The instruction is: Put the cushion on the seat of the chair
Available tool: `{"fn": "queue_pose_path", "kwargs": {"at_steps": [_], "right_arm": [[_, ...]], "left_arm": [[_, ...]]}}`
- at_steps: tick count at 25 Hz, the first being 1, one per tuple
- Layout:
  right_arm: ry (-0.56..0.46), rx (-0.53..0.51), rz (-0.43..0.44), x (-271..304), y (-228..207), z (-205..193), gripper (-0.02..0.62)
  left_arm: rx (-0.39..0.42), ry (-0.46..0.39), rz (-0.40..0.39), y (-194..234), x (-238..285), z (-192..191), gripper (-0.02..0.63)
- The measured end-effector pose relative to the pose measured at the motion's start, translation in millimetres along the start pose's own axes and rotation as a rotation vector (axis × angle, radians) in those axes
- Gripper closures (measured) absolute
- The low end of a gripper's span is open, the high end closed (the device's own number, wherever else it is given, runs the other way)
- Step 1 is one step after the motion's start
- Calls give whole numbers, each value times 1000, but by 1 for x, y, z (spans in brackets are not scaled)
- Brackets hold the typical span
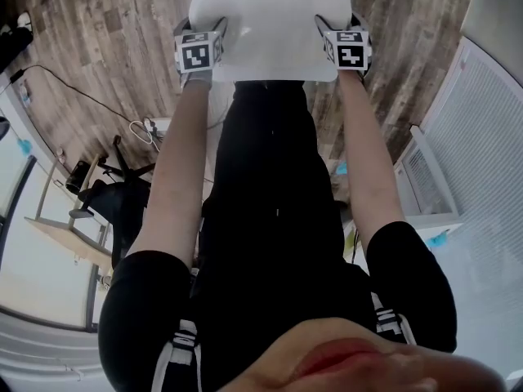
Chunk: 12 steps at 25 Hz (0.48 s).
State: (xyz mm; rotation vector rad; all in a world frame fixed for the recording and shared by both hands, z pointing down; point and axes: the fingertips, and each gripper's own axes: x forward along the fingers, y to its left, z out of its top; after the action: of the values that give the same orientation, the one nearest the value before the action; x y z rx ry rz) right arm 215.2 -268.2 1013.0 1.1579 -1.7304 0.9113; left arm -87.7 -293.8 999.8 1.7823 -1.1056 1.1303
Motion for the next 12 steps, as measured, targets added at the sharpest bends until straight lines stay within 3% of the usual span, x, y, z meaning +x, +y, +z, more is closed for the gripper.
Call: {"fn": "queue_pose_path", "kwargs": {"at_steps": [12], "right_arm": [[1, 53, 7, -4, -12, 0, 258]], "left_arm": [[-68, -20, 17, 16, -8, -3, 230]]}}
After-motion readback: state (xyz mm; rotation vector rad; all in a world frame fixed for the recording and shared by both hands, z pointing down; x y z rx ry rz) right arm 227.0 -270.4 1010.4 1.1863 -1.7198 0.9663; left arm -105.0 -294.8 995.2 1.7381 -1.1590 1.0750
